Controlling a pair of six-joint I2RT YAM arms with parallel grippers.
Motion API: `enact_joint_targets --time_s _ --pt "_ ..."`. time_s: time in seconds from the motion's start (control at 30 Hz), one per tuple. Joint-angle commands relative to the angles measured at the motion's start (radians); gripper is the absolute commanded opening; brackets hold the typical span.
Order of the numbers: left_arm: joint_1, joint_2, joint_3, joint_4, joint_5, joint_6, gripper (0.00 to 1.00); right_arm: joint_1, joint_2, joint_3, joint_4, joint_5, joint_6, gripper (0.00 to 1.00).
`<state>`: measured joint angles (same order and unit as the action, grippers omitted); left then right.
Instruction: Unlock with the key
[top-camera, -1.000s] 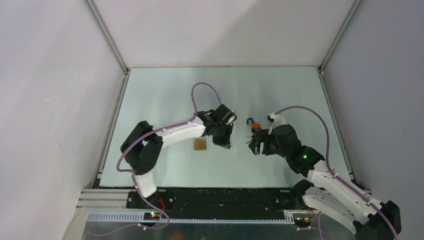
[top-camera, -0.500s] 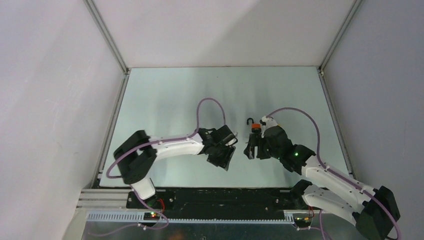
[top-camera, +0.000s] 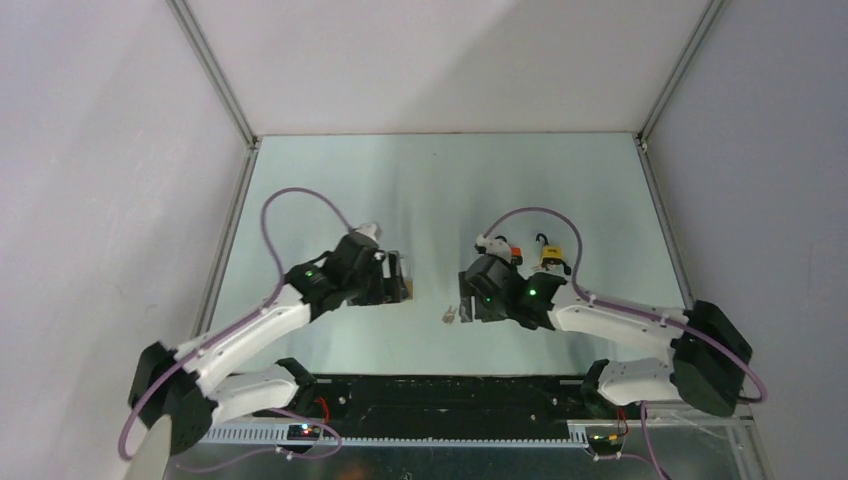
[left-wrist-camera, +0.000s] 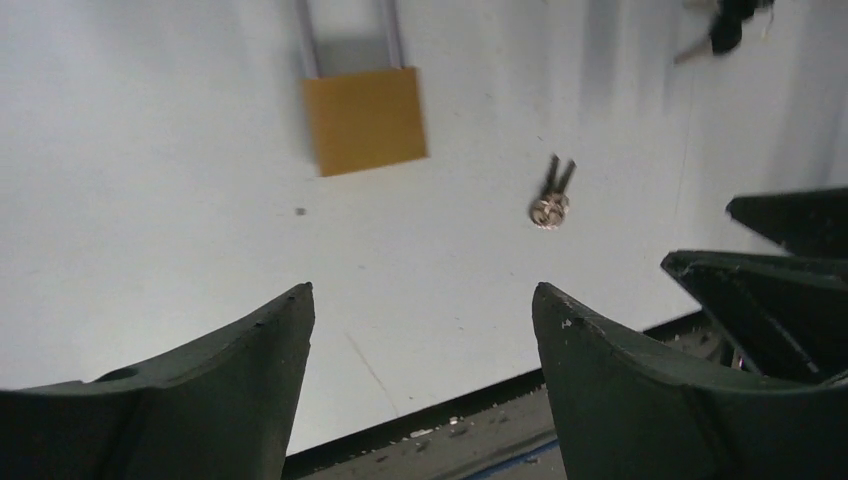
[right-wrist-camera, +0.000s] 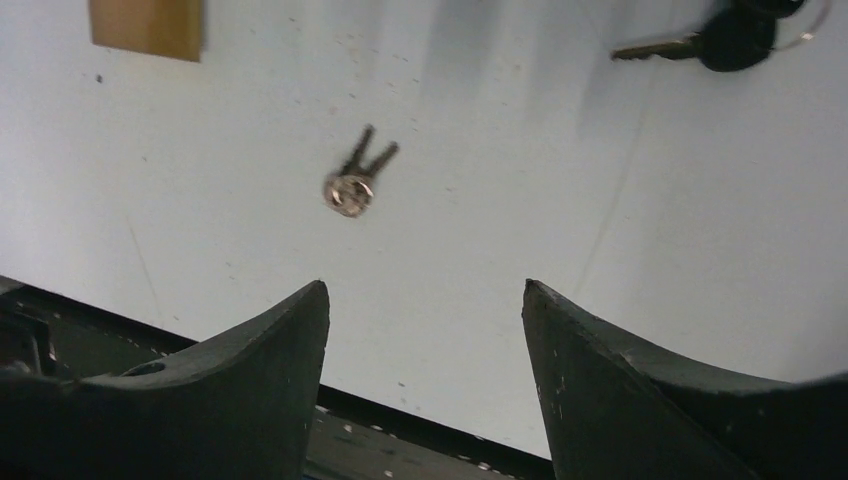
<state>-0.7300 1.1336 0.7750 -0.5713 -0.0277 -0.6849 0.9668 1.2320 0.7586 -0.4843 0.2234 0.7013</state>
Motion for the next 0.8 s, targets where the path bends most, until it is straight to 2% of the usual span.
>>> enact_joint_targets --time_s 0.0,0.17,0.3,0.47,0.77 --pt "0.107 -0.174 -0.063 0.003 -0.024 -0.026 0.84 0.046 0.121 0.138 -0.062 0.089 0.143 0.73" --pt "0.202 -0.305 -0.130 0.001 0.017 -0.015 0.84 0.093 0.329 0.319 -0.201 0.126 0.240 0.66" --pt "0.220 -0.345 -0.164 -0.001 0.067 -0.018 0.84 0.116 0.456 0.432 -0.274 0.149 0.287 0.58" --pt "0.222 -0.369 -0.187 -0.001 0.082 -0.009 0.84 0.125 0.588 0.541 -0.339 0.155 0.318 0.57" --pt "0.225 -0.355 -0.190 -0.001 0.064 0.005 0.85 0.130 0.719 0.589 -0.360 0.118 0.320 0.55"
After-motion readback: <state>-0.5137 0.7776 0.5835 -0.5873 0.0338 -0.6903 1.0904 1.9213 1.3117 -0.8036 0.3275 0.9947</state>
